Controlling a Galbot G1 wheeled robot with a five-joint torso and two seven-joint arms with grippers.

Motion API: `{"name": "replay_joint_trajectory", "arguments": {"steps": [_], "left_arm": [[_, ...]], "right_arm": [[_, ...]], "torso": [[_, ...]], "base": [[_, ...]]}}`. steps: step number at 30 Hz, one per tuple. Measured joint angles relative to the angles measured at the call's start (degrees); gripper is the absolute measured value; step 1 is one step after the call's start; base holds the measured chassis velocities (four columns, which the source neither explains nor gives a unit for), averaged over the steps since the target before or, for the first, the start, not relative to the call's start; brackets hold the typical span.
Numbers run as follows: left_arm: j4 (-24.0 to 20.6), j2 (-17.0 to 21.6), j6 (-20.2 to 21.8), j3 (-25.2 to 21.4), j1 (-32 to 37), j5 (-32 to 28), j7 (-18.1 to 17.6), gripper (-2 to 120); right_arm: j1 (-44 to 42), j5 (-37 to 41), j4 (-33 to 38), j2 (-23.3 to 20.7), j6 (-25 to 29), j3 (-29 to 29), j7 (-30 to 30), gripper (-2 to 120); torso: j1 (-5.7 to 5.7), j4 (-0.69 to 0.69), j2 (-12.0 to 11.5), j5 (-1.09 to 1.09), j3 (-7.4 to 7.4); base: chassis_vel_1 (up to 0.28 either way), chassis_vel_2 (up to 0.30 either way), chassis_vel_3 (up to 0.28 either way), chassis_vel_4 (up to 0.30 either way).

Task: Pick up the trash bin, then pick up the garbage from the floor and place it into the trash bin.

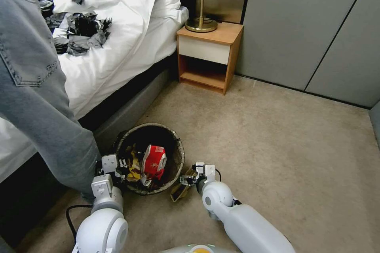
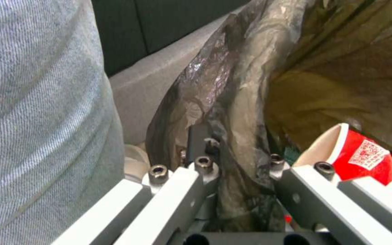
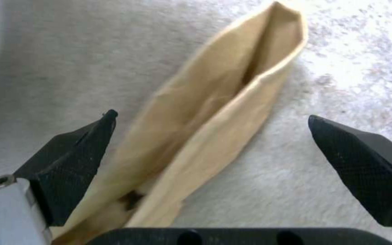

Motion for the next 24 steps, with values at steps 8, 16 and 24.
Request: {"name": "replay_joint_trajectory", "arguments": {"steps": [8,16,24], "left_arm": [[0.00,-0.13,-0.16,0.04,0.25,0.24,0.04,1],[0.01,-0.27,-0.19,0.25,0.28,0.39,0.07,1],[0.00,-0.49,-0.32,0.45,0.51,0.68,0.07,1]], "right_arm": [[0.64,-4.47,-8.18,2.48,2.01,1.80,-3.86,99],[0.90,-6.90,-10.76,3.32,3.58,2.65,-6.92,72],[0.92,-7.86,-10.77,3.51,4.41,2.77,-7.51,41]], "torso": [[0.00,0.00,0.00,0.00,0.00],[0.00,-0.02,0.01,0.00,0.00],[0.00,0.01,0.00,0.01,0.00]], "base": [[0.000,0.000,0.000,0.000],[0.000,0.000,0.000,0.000],[0.000,0.000,0.000,0.000]]}}
